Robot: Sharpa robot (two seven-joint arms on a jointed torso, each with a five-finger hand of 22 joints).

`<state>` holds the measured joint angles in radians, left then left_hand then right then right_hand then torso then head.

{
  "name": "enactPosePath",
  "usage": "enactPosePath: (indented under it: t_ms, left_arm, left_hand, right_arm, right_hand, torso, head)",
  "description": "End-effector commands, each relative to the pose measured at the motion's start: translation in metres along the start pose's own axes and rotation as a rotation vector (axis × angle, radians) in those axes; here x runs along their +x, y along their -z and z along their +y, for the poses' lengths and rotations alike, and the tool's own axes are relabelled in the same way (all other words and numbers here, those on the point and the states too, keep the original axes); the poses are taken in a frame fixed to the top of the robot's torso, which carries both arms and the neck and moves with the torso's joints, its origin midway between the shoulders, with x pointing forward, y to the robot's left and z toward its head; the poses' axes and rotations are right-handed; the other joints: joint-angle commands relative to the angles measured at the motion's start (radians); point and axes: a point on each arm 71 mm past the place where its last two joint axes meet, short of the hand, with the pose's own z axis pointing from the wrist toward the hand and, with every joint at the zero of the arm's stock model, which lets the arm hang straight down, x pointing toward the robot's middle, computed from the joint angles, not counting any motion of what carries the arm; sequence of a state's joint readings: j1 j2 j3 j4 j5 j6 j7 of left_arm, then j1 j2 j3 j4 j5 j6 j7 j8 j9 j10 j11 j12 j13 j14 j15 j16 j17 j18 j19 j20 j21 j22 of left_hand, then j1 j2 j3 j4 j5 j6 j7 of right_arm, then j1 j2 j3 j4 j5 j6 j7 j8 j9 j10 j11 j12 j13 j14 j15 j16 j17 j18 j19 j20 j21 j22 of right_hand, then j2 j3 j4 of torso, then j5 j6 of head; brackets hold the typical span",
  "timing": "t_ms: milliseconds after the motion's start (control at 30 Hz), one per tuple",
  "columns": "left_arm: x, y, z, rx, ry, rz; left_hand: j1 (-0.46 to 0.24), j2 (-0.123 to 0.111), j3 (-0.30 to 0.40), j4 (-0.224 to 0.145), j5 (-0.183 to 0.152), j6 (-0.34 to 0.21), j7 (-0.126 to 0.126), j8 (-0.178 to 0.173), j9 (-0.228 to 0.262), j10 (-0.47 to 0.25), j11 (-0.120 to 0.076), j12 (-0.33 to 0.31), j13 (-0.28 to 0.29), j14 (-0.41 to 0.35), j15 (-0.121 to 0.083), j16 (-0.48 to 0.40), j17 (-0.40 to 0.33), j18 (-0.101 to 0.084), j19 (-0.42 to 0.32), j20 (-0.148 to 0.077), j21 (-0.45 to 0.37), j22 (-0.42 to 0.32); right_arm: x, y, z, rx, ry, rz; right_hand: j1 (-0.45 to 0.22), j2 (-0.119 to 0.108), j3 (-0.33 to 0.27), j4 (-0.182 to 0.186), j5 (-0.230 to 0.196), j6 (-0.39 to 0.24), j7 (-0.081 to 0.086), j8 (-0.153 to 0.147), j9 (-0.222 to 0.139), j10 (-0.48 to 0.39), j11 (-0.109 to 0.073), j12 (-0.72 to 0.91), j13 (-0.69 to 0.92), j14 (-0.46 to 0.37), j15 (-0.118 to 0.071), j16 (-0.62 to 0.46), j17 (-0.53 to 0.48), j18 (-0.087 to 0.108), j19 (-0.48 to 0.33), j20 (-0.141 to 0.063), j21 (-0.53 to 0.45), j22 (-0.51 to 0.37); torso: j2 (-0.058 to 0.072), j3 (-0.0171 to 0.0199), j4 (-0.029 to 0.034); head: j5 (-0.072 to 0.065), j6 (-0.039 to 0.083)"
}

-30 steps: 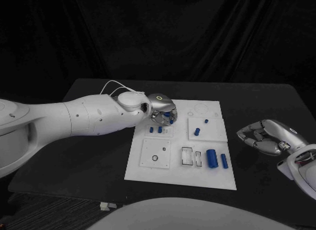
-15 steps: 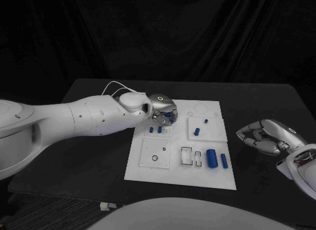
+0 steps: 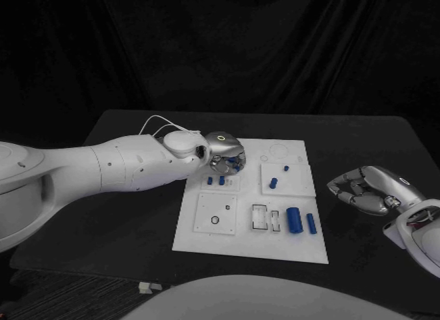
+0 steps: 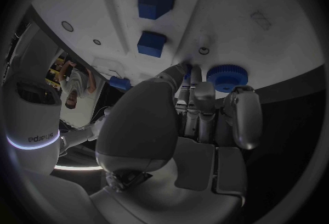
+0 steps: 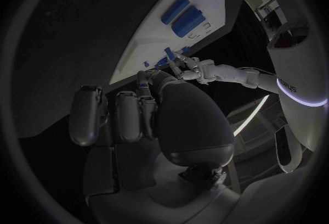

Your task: Assemble the parts on the task board

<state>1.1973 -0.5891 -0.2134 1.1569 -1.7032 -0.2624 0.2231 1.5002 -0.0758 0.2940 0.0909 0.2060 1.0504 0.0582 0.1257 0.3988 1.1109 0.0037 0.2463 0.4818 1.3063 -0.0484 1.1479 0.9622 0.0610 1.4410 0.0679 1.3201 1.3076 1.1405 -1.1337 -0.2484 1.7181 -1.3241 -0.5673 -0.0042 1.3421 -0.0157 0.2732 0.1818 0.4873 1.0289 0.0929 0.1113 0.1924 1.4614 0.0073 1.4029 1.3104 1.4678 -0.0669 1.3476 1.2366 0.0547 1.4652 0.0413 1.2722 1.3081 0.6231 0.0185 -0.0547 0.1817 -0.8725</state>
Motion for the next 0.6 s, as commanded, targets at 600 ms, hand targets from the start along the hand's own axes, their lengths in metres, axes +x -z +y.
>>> enactPosePath:
  t_ms: [600]
  left_arm:
    - [-0.027,0.036,0.014,-0.005,0.043,-0.101]
  left_hand:
    - [-0.005,-0.013,0.026,-0.012,-0.006,0.026,0.009,-0.008,0.015,0.004,0.011,-0.100,-0.082,-0.010,0.002,-0.051,-0.073,0.000,-0.009,0.000,-0.034,0.182]
  right_arm:
    - [0.001,0.001,-0.002,0.012,0.002,0.008]
  right_hand:
    - [0.005,-0.007,0.001,-0.005,0.004,0.007,0.002,-0.004,0.002,0.001,0.002,-0.004,0.035,0.046,0.006,-0.004,-0.001,0.009,0.000,0.007,-0.001,0.178]
  torso:
    - [-0.001,0.0017,0.0027]
  head:
    - [0.004,0.000]
